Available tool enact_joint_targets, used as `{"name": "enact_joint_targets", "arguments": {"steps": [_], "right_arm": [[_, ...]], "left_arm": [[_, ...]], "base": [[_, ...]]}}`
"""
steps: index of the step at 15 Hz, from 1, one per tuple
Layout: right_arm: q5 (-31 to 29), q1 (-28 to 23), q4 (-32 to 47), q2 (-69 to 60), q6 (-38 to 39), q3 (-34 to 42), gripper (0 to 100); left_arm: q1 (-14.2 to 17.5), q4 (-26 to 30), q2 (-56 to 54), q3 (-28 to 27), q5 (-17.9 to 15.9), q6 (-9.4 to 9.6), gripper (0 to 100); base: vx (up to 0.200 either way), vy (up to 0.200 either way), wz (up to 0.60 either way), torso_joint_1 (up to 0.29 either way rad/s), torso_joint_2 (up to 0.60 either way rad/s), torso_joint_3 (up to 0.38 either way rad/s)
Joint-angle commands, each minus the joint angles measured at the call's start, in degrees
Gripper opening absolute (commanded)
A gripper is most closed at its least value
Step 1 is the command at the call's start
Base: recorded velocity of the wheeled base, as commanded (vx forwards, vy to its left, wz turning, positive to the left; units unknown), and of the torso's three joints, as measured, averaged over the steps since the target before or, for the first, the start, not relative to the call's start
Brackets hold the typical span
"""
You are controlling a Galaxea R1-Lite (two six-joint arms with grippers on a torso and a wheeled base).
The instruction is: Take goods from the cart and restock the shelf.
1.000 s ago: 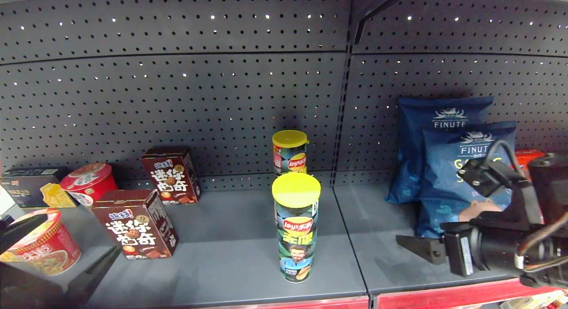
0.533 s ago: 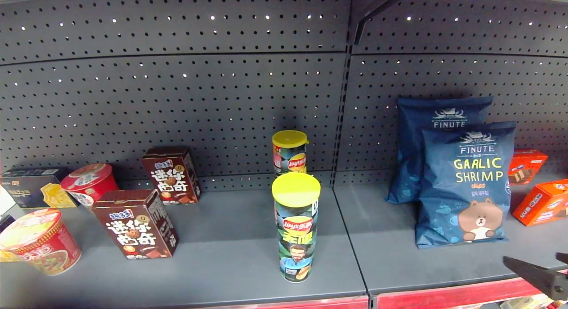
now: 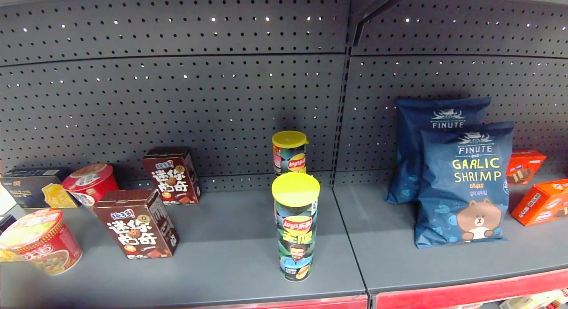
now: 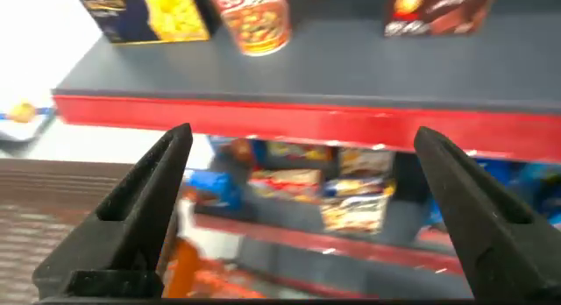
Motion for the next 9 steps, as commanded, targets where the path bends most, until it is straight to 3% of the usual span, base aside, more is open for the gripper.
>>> {"name": "enact_joint_targets", "arguments": {"steps": [1, 4, 7, 9], "right_arm": [[0.1, -1.4, -0.6, -12.8, -2.9, 5.9, 100], [1.8, -1.4, -0.6, -12.8, -3.2, 6.0, 100], [2.1, -1.4, -0.6, -12.8, -5.1, 6.0, 100], [1.9, -1.4, -0.7, -12.8, -3.7, 6.0, 100]], "left_arm": [[-0.6, 0.0, -3.1, 0.2, -1.1, -2.38, 100], [-0.6, 0.0, -3.1, 0.2, -5.5, -2.38, 100], [-0.6, 0.0, -3.1, 0.2, -5.7, -1.32, 100], [-0.6, 0.0, -3.1, 0.2, -5.7, -1.5, 100]], "base": [[0.0, 0.0, 0.0, 0.0, 0.0, 0.0], [0.0, 0.0, 0.0, 0.0, 0.0, 0.0], [0.0, 0.0, 0.0, 0.0, 0.0, 0.0], [0.0, 0.0, 0.6, 0.007, 0.0, 0.002]]}}
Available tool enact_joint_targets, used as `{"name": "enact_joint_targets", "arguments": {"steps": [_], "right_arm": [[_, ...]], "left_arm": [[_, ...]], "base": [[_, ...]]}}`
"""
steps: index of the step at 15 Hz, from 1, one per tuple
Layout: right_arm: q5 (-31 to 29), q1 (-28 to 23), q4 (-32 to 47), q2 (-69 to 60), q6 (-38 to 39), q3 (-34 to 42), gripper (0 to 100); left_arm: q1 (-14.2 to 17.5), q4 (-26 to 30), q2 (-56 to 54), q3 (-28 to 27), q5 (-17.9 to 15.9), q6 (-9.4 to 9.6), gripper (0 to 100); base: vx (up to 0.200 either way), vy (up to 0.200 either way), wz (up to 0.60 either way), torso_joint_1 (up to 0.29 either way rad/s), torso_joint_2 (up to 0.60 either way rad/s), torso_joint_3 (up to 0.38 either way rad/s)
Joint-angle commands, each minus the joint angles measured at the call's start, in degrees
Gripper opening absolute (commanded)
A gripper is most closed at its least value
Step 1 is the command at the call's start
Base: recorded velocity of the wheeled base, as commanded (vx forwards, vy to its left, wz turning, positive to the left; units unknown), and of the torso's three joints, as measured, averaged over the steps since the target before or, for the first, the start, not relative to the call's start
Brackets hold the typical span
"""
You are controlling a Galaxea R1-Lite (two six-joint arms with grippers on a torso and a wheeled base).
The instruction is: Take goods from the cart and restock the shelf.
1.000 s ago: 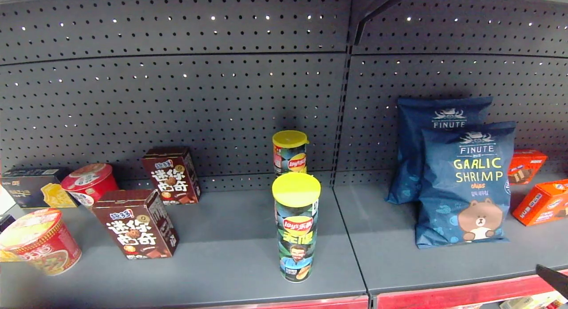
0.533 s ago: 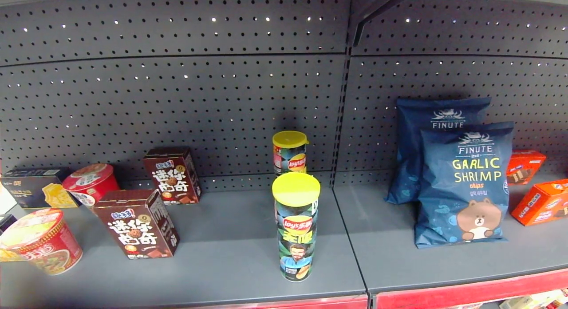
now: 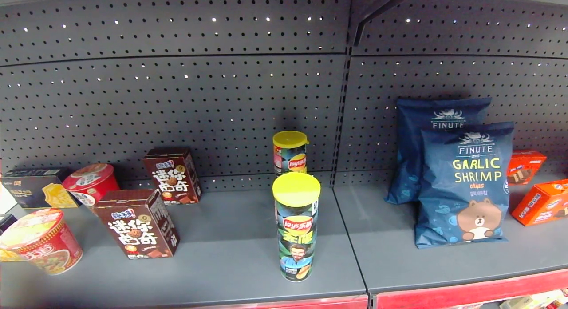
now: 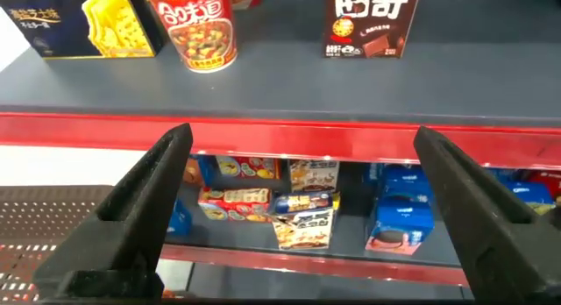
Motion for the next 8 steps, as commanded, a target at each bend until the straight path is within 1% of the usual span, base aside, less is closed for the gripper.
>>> {"name": "enact_joint_targets", "arguments": {"steps": [1, 6, 8], "right_arm": [[-0.1, 0.0, 0.0, -0.1, 0.3, 0.0, 100], [0.2, 0.0, 0.0, -0.1, 0.2, 0.0, 100], [0.3, 0.0, 0.0, -0.1, -0.1, 0.0, 100]], "left_arm": [[0.0, 0.1, 0.0, 0.0, 0.0, -0.02, 100], [0.0, 0.1, 0.0, 0.0, 0.0, 0.06, 100], [0.0, 0.1, 0.0, -0.1, -0.1, -0.2, 100]], "base": [[0.0, 0.0, 0.0, 0.0, 0.0, 0.0], [0.0, 0.0, 0.0, 0.0, 0.0, 0.0], [0.0, 0.0, 0.0, 0.0, 0.0, 0.0]]}}
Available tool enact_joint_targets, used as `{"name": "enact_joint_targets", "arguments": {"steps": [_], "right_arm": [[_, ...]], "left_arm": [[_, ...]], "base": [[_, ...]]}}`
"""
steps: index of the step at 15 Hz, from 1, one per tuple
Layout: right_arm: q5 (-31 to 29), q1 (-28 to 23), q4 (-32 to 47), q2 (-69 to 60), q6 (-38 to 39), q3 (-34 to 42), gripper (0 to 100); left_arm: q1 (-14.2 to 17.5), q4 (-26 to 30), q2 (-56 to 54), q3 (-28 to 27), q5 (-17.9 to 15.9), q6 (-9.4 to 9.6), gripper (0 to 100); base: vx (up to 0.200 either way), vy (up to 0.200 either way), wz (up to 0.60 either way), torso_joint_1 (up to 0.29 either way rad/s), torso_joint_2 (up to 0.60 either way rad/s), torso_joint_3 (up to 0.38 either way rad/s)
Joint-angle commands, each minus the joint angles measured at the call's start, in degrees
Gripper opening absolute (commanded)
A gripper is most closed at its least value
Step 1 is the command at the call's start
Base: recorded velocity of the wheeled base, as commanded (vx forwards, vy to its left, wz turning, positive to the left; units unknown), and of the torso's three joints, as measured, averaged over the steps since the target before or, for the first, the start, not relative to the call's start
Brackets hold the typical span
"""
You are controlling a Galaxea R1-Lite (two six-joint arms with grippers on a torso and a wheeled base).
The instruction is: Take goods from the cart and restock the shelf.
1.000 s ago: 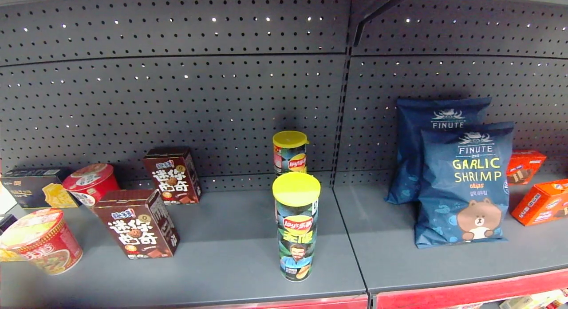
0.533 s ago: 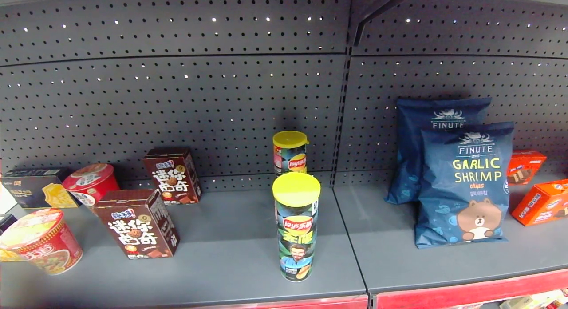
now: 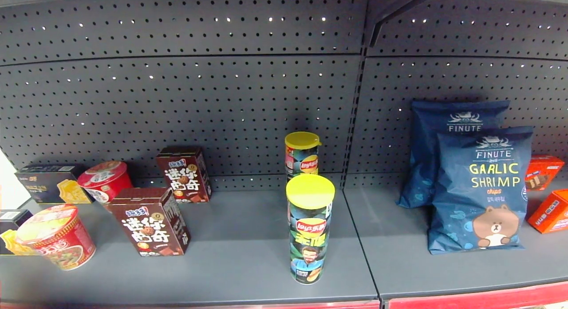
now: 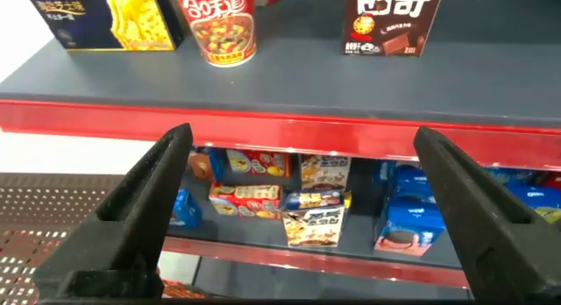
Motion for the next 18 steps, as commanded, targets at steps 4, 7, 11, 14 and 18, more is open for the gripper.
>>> {"name": "enact_joint_targets", "arguments": {"steps": [4, 7, 11, 14, 18], "right_arm": [[-0.1, 0.0, 0.0, 0.1, 0.5, 0.0, 100], [0.0, 0.0, 0.1, 0.1, 0.0, 0.0, 100], [0.0, 0.0, 0.1, 0.1, 0.2, 0.0, 100], [0.0, 0.0, 0.1, 0.1, -0.1, 0.0, 100], [0.4, 0.0, 0.0, 0.1, -0.1, 0.0, 100]], "left_arm": [[0.0, 0.0, 0.0, -0.1, 0.0, -0.33, 100], [0.0, 0.0, 0.0, -0.1, 0.0, -0.33, 100], [0.0, 0.0, 0.0, -0.1, 0.0, -0.42, 100], [0.0, 0.0, 0.0, -0.1, -0.1, -0.42, 100], [0.0, 0.0, 0.0, -0.2, -0.1, -0.42, 100]], "base": [[0.0, 0.0, 0.0, 0.0, 0.0, 0.0], [0.0, 0.0, 0.0, 0.0, 0.0, 0.0], [0.0, 0.0, 0.0, 0.0, 0.0, 0.0], [0.0, 0.0, 0.0, 0.0, 0.0, 0.0], [0.0, 0.0, 0.15, 0.001, 0.0, -0.001]]}}
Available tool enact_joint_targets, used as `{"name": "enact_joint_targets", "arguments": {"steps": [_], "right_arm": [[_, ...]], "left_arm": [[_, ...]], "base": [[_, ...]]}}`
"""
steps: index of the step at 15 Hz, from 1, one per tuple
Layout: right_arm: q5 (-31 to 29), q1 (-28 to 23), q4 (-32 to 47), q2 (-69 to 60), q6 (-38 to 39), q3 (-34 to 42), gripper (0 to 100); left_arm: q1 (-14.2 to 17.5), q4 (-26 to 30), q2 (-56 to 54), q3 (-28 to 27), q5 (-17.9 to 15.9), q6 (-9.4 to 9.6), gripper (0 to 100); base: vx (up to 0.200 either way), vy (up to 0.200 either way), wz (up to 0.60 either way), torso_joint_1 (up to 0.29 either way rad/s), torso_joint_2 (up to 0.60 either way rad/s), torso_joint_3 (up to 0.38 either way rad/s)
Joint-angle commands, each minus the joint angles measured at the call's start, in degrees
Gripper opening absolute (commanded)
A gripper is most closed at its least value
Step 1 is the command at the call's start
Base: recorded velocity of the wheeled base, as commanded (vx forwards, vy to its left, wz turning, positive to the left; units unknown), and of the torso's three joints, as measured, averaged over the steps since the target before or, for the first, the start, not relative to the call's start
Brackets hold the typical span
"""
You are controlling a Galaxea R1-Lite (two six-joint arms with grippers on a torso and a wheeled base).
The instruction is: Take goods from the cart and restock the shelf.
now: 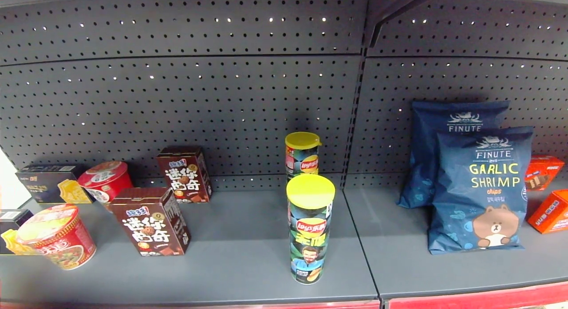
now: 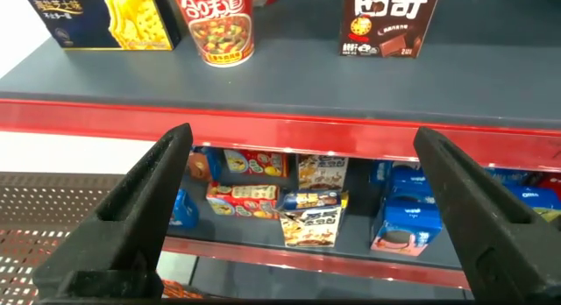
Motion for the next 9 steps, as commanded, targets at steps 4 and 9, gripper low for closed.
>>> {"name": "enact_joint_targets", "arguments": {"steps": [4, 9], "right_arm": [[0.0, 0.0, -0.1, 0.1, 0.0, 0.0, 100], [0.1, 0.0, 0.0, 0.1, -0.2, 0.0, 100]], "left_arm": [[0.0, 0.0, 0.0, 0.1, 0.1, 0.07, 100], [0.0, -0.1, 0.0, 0.3, 0.3, 0.69, 100]], "base": [[0.0, 0.0, 0.0, 0.0, 0.0, 0.0], [0.0, 0.0, 0.0, 0.0, 0.0, 0.0]]}}
